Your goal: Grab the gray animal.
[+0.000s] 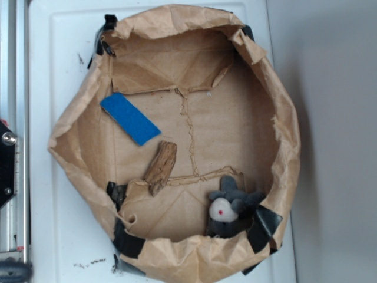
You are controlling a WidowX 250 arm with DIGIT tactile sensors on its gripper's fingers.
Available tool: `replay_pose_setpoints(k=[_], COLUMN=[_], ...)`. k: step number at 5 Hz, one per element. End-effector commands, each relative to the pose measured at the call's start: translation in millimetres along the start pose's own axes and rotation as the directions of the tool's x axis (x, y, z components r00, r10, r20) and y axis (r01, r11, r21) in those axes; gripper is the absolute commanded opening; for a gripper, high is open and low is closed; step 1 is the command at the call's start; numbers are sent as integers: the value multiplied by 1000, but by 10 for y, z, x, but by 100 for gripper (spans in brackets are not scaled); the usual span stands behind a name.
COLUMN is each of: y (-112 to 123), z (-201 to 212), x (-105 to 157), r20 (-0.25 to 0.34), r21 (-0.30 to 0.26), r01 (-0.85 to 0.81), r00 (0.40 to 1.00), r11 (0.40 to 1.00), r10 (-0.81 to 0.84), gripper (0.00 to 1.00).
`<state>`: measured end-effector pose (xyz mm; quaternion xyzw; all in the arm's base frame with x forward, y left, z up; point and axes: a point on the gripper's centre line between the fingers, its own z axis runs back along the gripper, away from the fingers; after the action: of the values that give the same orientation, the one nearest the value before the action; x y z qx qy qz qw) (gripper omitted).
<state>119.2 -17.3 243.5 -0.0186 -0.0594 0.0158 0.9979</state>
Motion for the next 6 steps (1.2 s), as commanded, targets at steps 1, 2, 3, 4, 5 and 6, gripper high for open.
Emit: replay_pose_setpoints(k=[1,2,3,4,5,6], y=[0,-131,-218,-73,74,74], z=[0,33,53,-220,-544,-544], x=[0,367,769,1008,1139,1139], r20=[0,-13,-7,-21,-33,-33], r21=[0,-84,-153,-326,-352,-352], r01=[0,-138,-259,-483,-593,-593], r00=[1000,990,965,863,781,781], r11=[1000,987,954,813,724,724], r10=[0,138,261,504,623,623], gripper=[100,100,100,100,100,100])
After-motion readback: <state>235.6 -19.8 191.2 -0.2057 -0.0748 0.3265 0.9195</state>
